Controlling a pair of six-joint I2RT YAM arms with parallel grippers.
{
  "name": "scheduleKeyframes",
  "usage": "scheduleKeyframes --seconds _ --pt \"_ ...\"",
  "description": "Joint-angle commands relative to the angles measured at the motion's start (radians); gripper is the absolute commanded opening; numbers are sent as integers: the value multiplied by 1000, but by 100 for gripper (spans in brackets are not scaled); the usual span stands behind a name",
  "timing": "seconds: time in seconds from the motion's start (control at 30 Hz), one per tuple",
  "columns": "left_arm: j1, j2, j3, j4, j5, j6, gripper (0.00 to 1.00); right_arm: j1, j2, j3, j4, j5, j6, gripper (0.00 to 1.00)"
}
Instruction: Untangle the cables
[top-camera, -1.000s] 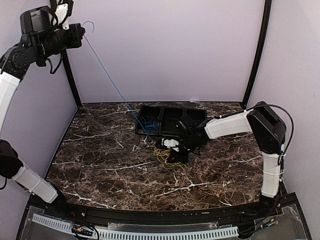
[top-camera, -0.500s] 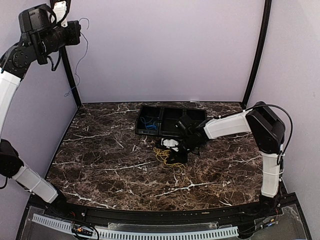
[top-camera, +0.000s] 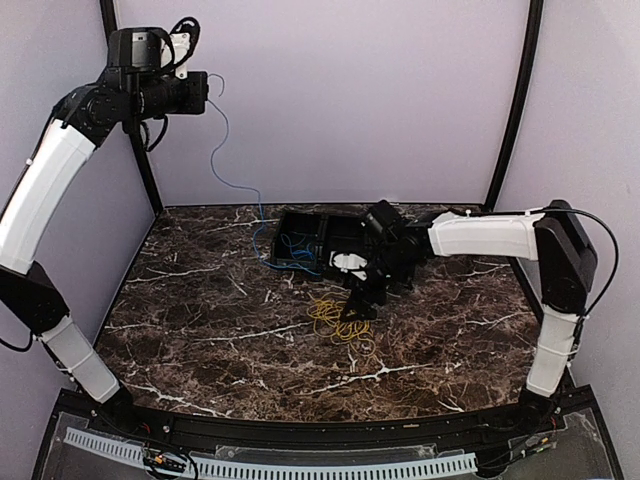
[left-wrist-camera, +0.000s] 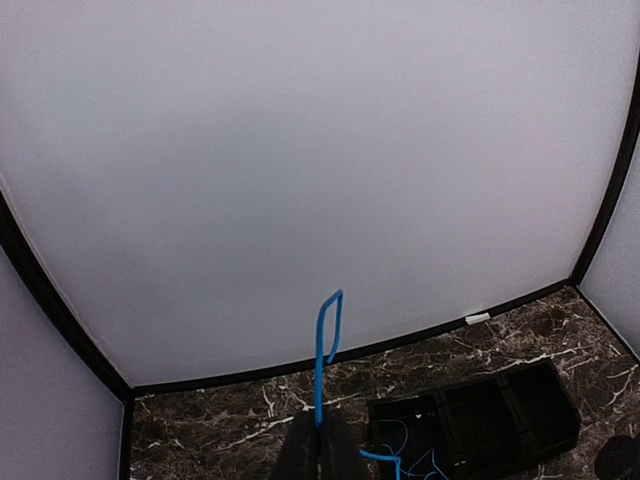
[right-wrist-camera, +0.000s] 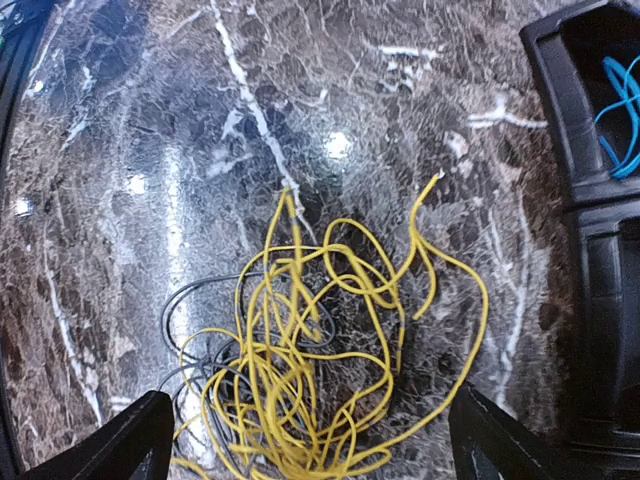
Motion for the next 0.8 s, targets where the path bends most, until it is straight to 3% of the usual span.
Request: scheduleKeyframes --seconds 0.0,0.17,0.43,0.77 --pt "10 14 1 -18 138 -98 0 -40 -89 67 -108 -61 3 99" --pt "10 52 19 23 236 -130 0 -79 -169 25 -123 -90 6 99" --pt "13 129 165 44 243 -99 0 -228 -280 -96 -61 -105 53 99" --pt "19 180 206 180 390 -138 0 -445 -403 -438 221 -107 106 99"
